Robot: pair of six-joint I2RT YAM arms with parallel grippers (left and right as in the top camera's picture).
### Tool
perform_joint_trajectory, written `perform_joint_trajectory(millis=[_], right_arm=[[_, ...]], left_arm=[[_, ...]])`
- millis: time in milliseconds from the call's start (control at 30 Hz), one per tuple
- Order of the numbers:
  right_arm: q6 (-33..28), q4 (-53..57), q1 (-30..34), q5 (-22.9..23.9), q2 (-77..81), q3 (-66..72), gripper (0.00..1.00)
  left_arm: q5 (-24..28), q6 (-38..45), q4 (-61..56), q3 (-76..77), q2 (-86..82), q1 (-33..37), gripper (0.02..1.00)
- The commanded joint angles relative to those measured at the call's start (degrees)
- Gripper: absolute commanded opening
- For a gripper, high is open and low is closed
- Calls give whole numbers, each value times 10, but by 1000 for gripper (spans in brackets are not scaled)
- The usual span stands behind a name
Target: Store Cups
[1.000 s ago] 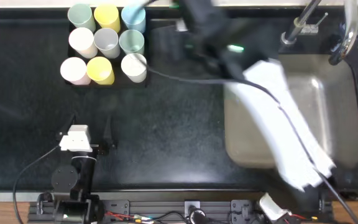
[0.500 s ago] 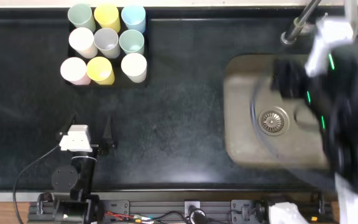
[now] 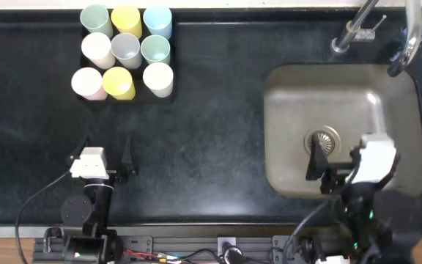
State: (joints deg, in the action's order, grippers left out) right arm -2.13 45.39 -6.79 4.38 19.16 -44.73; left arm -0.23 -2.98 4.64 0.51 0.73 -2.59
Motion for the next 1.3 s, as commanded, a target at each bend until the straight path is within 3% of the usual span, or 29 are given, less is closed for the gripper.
perform_joint_trajectory(millis=[33,200,700,1300], right_arm=[[3,-57,0,-3,-99,90,998],[17,-150,0,8,-190,196,998],[22,-460,-8,21,-190,394,996],[21,-416,-8,27,-190,445,998]], left_arm=[[5,6,2,-1,-6,-2,1000],[5,6,2,-1,-6,-2,1000],[5,6,2,-1,-6,-2,1000],[5,6,2,-1,-6,-2,1000]])
